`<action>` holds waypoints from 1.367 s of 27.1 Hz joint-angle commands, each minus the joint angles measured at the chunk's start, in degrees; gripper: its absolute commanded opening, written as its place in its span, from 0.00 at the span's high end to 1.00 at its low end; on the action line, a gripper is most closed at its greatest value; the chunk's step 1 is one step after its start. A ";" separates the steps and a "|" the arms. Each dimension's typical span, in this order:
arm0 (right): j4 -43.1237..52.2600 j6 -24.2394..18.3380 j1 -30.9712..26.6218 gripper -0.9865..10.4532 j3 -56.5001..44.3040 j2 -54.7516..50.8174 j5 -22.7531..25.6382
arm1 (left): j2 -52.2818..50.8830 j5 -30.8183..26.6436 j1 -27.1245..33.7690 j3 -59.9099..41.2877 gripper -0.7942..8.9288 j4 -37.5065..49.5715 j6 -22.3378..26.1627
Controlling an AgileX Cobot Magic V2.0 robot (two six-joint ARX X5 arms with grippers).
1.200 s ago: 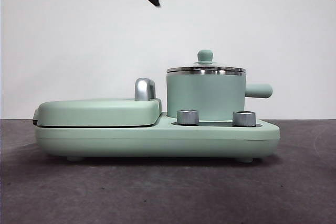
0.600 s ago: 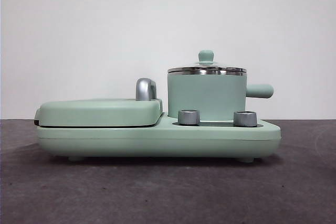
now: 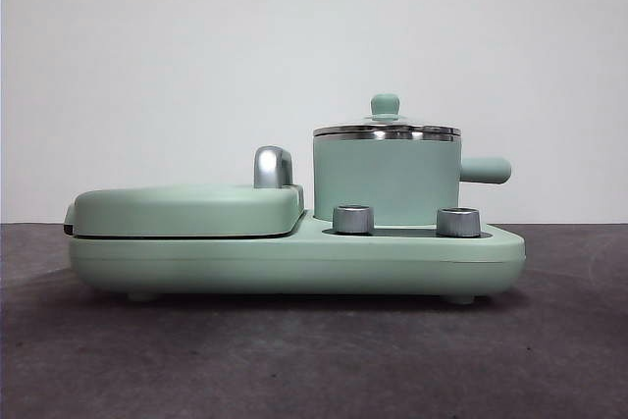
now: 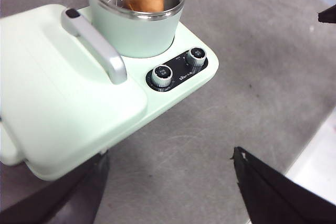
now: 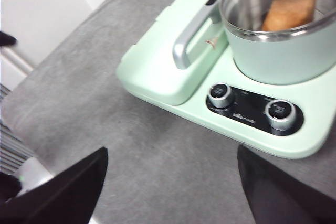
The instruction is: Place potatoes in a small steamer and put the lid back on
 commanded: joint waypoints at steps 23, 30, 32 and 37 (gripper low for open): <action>1.77 0.07 0.37 0.90 0.42 0.15 -0.96 | -6.01 -0.57 -0.26 -5.66 0.90 3.69 -7.80; 1.81 0.07 0.37 0.90 0.42 0.15 -0.96 | -11.96 0.15 6.97 -10.40 0.90 7.98 -7.69; 1.84 0.07 0.37 0.90 0.42 0.15 -0.96 | -15.50 0.11 11.63 -15.30 0.90 12.81 -4.26; 1.86 0.07 0.37 0.90 0.42 0.15 -0.96 | -26.36 0.11 20.94 -30.01 0.90 25.20 3.34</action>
